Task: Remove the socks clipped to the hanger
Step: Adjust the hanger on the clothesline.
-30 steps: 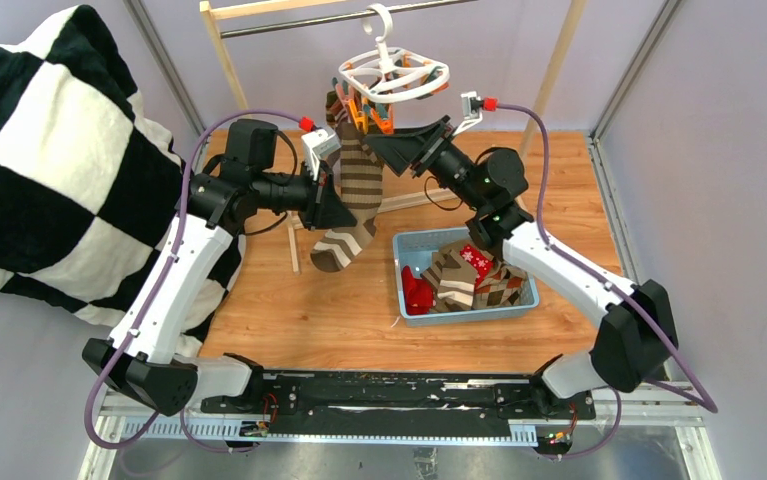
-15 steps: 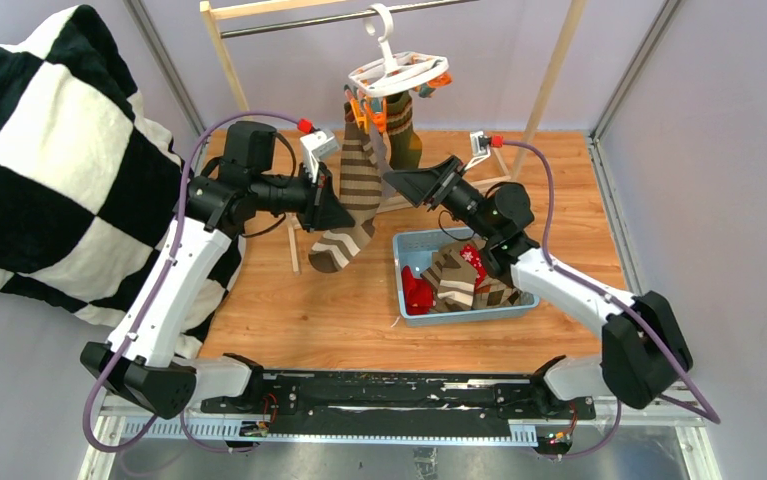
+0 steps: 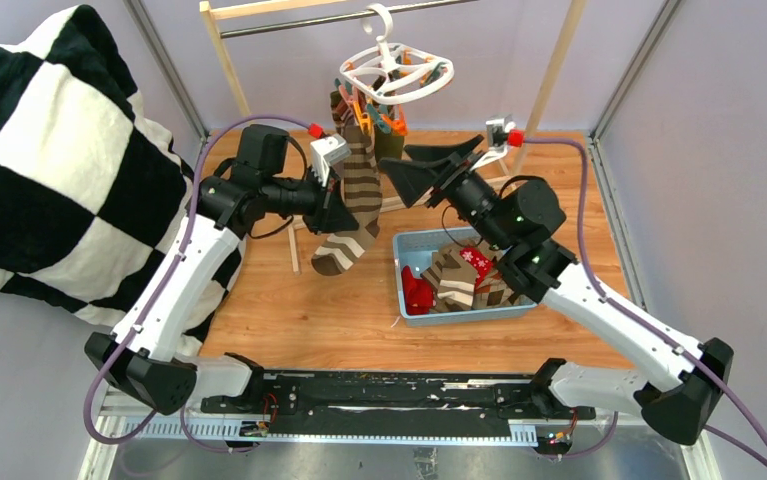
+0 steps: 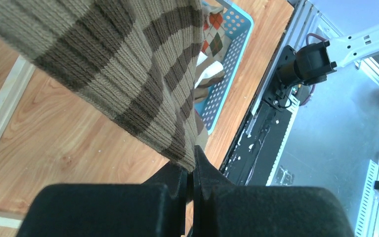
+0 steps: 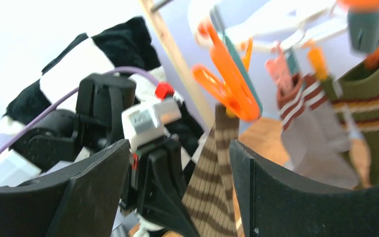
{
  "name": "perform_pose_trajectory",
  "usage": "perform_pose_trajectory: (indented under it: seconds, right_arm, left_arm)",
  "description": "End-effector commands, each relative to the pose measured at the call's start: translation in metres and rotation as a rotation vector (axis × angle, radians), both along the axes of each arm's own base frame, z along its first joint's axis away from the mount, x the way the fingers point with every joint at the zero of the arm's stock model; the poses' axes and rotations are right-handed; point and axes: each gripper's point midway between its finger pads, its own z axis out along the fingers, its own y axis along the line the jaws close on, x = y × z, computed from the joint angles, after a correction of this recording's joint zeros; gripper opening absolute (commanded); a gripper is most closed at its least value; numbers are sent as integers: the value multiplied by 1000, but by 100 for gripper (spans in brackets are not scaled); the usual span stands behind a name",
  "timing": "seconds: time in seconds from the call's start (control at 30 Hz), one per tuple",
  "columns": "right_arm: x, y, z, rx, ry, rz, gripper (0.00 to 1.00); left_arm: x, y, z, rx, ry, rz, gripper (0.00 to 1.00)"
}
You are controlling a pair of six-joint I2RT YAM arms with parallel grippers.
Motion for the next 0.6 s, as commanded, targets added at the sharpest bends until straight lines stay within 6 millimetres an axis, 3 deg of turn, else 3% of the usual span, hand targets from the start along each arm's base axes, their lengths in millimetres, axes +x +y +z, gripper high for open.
perform_pose_trajectory:
  seconds: [0.0,0.23,0.37,0.57]
  right_arm:
    - [27,-4,-33,-220,56,-148,78]
    - [18,11,-54,-255,93,-83,79]
    - [16,10,-37,-264,38,-127,76]
    - [15,17,-20,-275,-31,-148,74]
  left_arm:
    - [5,-9,12,3,-49,3,0]
    - [-2,-14,20,-7,-68,-22,0]
    - [-11,-26,20,-6,-65,-60,0]
    - [-22,-40,44,-46,-99,-106,0]
